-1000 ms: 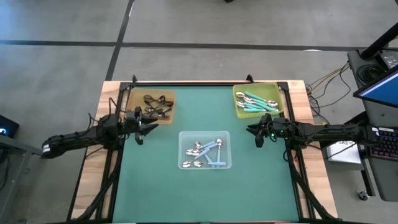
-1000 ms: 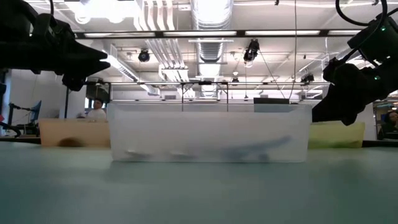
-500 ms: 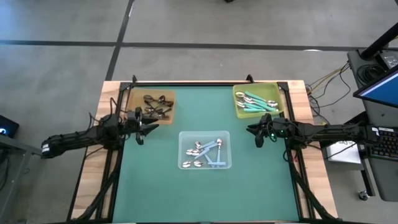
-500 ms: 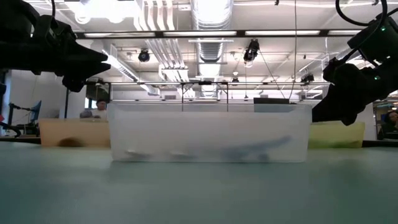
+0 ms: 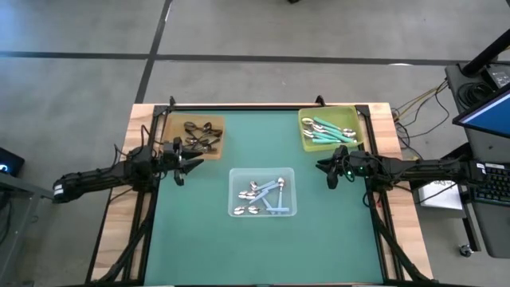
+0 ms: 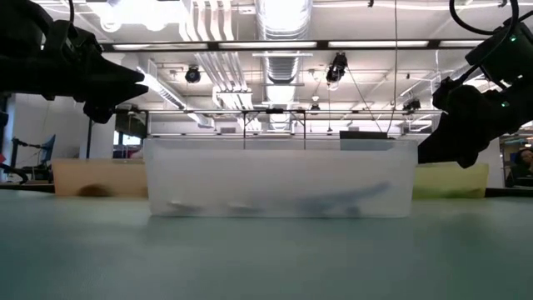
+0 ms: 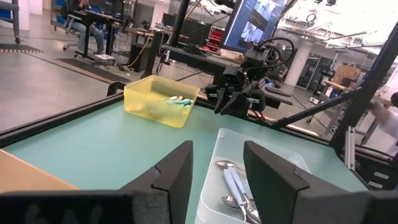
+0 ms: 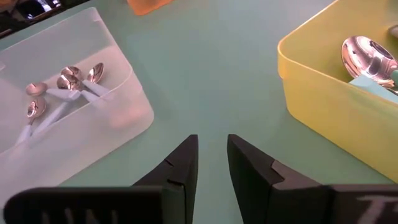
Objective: Sort silverware by color (type)
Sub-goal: Return to Home Position
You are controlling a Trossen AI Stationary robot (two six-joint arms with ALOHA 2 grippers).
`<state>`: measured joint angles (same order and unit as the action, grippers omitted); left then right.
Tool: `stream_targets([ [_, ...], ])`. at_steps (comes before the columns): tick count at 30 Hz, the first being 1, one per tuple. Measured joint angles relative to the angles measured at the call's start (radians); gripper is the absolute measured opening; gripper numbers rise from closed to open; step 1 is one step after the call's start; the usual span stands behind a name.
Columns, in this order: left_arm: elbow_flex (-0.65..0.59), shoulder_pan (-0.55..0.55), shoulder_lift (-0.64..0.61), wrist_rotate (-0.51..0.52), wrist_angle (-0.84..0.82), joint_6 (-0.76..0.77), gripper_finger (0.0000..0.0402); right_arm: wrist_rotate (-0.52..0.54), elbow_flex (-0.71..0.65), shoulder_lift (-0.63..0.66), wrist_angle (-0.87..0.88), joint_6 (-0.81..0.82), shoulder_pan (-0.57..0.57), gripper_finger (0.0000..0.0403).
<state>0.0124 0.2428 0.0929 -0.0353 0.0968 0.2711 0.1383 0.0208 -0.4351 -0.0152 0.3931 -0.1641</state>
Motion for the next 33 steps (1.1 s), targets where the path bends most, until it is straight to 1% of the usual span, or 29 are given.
stream_targets([
  [5,0.000,0.000,0.000,0.000,0.000,0.000,0.0128,0.000,0.000,0.000,0.000,0.000,0.000,0.0075],
  [16,0.000,0.000,0.000,0.000,0.000,0.000,0.0128,0.000,0.000,0.000,0.000,0.000,0.000,0.0086],
  [27,0.000,0.000,0.000,0.000,0.000,0.000,0.0128,0.000,0.000,0.000,-0.001,0.000,0.000,0.0073],
  [33,0.000,0.000,0.000,0.000,0.000,0.000,0.0128,0.000,0.000,0.000,-0.001,0.000,0.000,0.0076],
])
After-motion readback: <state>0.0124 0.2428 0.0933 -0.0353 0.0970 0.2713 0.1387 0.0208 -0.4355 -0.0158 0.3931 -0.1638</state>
